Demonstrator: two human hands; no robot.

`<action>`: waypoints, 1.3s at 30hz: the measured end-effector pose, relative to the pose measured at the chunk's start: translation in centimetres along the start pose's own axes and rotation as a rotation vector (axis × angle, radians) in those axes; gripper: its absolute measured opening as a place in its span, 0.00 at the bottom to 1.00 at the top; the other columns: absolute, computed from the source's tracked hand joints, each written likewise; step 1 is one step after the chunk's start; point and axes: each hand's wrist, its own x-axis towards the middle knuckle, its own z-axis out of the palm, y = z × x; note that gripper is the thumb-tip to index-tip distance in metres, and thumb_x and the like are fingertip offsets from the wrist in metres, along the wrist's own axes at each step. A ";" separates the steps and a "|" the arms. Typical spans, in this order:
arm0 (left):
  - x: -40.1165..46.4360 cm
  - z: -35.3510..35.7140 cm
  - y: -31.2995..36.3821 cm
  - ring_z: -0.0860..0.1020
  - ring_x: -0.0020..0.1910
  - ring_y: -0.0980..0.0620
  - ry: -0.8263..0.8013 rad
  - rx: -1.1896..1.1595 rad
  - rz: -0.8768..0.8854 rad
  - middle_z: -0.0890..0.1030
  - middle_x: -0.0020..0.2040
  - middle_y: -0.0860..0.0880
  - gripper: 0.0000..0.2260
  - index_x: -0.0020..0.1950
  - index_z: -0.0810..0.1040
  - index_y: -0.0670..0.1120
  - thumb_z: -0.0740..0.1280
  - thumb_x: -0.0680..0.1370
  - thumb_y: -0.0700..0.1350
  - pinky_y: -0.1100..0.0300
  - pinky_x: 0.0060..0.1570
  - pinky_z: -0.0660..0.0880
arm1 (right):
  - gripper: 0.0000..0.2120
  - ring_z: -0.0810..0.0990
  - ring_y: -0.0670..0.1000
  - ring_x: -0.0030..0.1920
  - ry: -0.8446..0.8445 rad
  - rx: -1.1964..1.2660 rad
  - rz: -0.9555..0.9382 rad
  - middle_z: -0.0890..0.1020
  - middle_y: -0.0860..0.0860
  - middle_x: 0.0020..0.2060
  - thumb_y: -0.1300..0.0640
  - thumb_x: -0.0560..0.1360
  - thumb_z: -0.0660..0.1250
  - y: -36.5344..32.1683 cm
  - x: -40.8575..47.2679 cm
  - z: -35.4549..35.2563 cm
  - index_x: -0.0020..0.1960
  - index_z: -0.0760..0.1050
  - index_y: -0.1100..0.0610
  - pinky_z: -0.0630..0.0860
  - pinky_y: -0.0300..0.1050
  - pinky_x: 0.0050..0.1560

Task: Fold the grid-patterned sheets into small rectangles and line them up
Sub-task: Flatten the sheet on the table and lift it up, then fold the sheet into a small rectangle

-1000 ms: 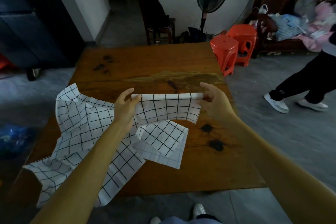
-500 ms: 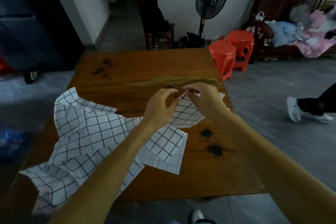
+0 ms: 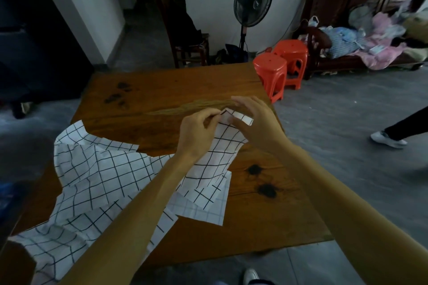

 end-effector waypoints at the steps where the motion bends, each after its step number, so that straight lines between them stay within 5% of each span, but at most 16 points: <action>1: 0.0 -0.2 -0.1 0.78 0.44 0.63 0.000 -0.025 -0.020 0.81 0.46 0.56 0.07 0.55 0.81 0.45 0.66 0.79 0.42 0.73 0.45 0.73 | 0.27 0.72 0.46 0.62 -0.033 -0.017 0.036 0.76 0.47 0.61 0.46 0.76 0.69 0.5 -0.2 0.0 0.72 0.68 0.51 0.69 0.41 0.63; 4: 0.0 -0.9 -0.4 0.78 0.47 0.62 -0.041 -0.107 -0.064 0.80 0.46 0.57 0.06 0.54 0.80 0.47 0.65 0.79 0.43 0.70 0.47 0.74 | 0.30 0.68 0.48 0.69 -0.131 -0.024 0.117 0.73 0.46 0.67 0.43 0.75 0.68 1.2 -0.7 0.1 0.74 0.64 0.48 0.63 0.52 0.70; 6: 0.0 -1.3 -0.6 0.79 0.47 0.59 -0.050 -0.168 -0.094 0.81 0.47 0.54 0.06 0.54 0.79 0.46 0.65 0.79 0.43 0.66 0.47 0.76 | 0.24 0.72 0.49 0.65 -0.138 -0.025 0.109 0.77 0.47 0.63 0.44 0.76 0.67 1.2 -0.5 0.3 0.70 0.69 0.49 0.66 0.52 0.67; 8: 0.0 -1.6 -0.6 0.79 0.46 0.58 -0.055 -0.209 -0.120 0.82 0.47 0.52 0.06 0.54 0.79 0.46 0.64 0.79 0.43 0.64 0.46 0.76 | 0.13 0.79 0.46 0.51 -0.121 -0.010 0.076 0.82 0.46 0.51 0.47 0.78 0.66 0.9 -0.2 0.2 0.60 0.77 0.51 0.75 0.46 0.53; 10: 0.0 -1.9 -0.4 0.80 0.47 0.56 -0.063 -0.240 -0.138 0.82 0.48 0.53 0.05 0.53 0.79 0.48 0.66 0.79 0.46 0.62 0.47 0.77 | 0.07 0.77 0.42 0.38 -0.112 0.009 0.060 0.81 0.45 0.39 0.50 0.79 0.66 0.8 0.0 0.0 0.50 0.80 0.51 0.72 0.38 0.38; 12: 0.0 -2.0 -0.2 0.80 0.47 0.57 -0.071 -0.246 -0.134 0.82 0.47 0.54 0.04 0.51 0.79 0.51 0.67 0.78 0.47 0.61 0.48 0.78 | 0.07 0.76 0.43 0.34 -0.089 -0.008 0.037 0.80 0.45 0.35 0.51 0.78 0.67 0.6 0.1 0.0 0.46 0.80 0.53 0.66 0.33 0.34; 15: 0.2 -2.3 0.1 0.80 0.46 0.59 -0.037 -0.246 -0.131 0.82 0.46 0.55 0.04 0.49 0.79 0.54 0.67 0.78 0.44 0.62 0.47 0.79 | 0.08 0.76 0.43 0.34 -0.070 -0.050 0.002 0.81 0.45 0.35 0.50 0.76 0.69 0.3 0.4 -0.1 0.46 0.82 0.54 0.63 0.29 0.36; 23: 0.4 -3.8 -1.5 0.81 0.46 0.59 0.119 -0.367 -0.304 0.83 0.46 0.54 0.06 0.53 0.80 0.46 0.66 0.78 0.41 0.65 0.46 0.78 | 0.04 0.77 0.41 0.37 0.063 0.182 0.175 0.80 0.42 0.37 0.51 0.73 0.72 1.7 -0.5 -1.4 0.41 0.78 0.46 0.72 0.33 0.36; 27: 0.2 -3.5 -1.6 0.81 0.49 0.57 0.132 -0.412 -0.360 0.83 0.47 0.55 0.05 0.52 0.80 0.48 0.66 0.78 0.41 0.62 0.48 0.78 | 0.05 0.77 0.47 0.36 0.118 0.311 0.216 0.81 0.44 0.38 0.53 0.73 0.73 1.6 -0.8 -1.1 0.46 0.78 0.47 0.76 0.40 0.38; 33: 0.2 -3.3 -1.3 0.82 0.49 0.57 0.108 -0.471 -0.382 0.84 0.44 0.56 0.07 0.52 0.79 0.49 0.67 0.77 0.40 0.59 0.51 0.79 | 0.11 0.76 0.38 0.37 0.175 0.401 0.265 0.79 0.40 0.39 0.56 0.73 0.74 1.5 -0.8 -1.1 0.54 0.78 0.48 0.76 0.34 0.41; 39: 0.4 -3.1 -1.5 0.81 0.52 0.54 0.085 -0.434 -0.380 0.84 0.47 0.54 0.08 0.53 0.79 0.50 0.67 0.77 0.40 0.51 0.56 0.78 | 0.14 0.82 0.44 0.48 0.163 0.452 0.293 0.82 0.43 0.47 0.60 0.72 0.73 1.5 -0.8 -1.3 0.56 0.78 0.49 0.81 0.44 0.53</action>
